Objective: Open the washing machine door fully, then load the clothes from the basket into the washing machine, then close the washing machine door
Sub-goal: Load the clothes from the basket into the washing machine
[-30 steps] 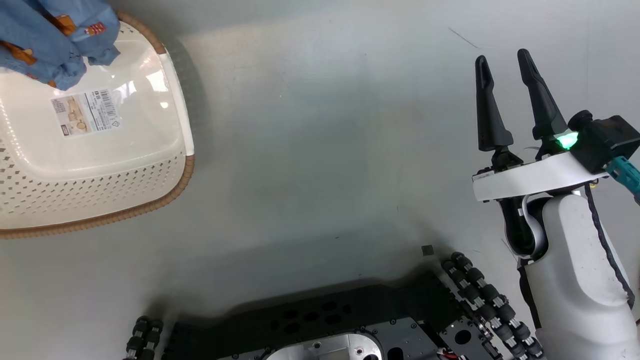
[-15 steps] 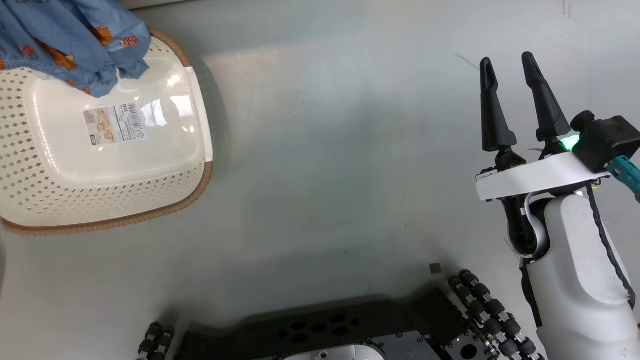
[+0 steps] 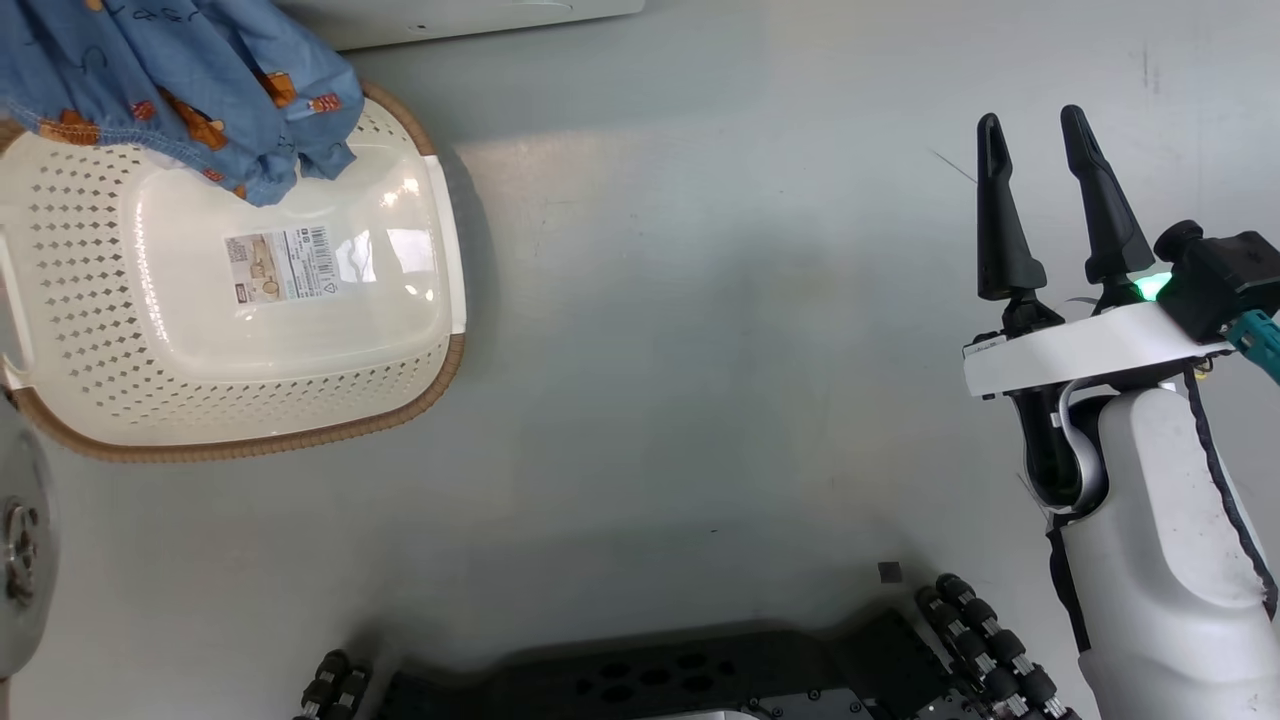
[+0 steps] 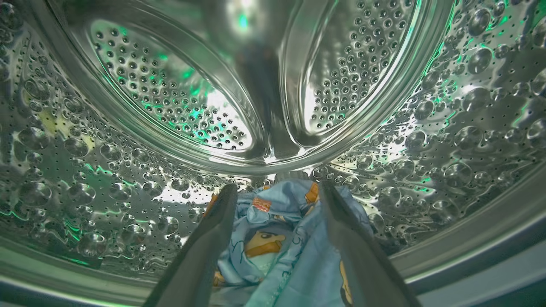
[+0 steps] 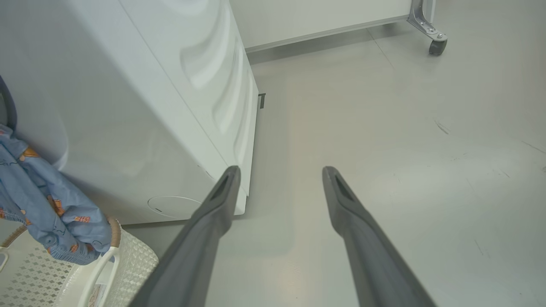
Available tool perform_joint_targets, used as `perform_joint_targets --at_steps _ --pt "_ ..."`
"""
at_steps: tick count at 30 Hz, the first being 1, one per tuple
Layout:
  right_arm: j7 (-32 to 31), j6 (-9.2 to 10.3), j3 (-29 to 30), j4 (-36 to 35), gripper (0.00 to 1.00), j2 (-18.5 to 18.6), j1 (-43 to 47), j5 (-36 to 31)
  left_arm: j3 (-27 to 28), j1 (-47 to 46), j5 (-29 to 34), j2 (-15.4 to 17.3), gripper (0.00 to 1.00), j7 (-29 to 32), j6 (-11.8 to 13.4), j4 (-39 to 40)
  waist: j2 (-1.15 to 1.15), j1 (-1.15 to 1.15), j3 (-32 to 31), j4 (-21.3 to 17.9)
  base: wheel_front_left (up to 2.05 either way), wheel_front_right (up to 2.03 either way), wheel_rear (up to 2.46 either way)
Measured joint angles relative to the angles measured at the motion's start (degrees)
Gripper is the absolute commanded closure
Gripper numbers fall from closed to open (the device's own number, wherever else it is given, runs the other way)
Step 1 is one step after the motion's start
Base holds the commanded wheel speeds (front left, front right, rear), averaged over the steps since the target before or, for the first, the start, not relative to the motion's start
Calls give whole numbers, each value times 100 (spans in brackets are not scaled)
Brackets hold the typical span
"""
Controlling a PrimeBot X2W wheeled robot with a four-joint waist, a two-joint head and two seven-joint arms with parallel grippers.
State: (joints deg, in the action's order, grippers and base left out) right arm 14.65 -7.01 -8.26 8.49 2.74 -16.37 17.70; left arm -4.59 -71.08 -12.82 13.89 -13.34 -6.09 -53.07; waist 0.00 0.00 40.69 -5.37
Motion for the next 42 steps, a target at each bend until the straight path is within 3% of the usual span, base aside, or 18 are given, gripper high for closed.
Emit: perform_joint_targets --at_steps 18,42 --pt "0 0 34 16 0 1 1 -1 261 1022 -202 -55 0 -119 -4 632 0 0 -166 138 0 0 0" --pt "0 0 -10 11 0 7 16 -31 1129 3067 -366 -240 0 -136 69 3137 0 0 -218 235 0 0 0"
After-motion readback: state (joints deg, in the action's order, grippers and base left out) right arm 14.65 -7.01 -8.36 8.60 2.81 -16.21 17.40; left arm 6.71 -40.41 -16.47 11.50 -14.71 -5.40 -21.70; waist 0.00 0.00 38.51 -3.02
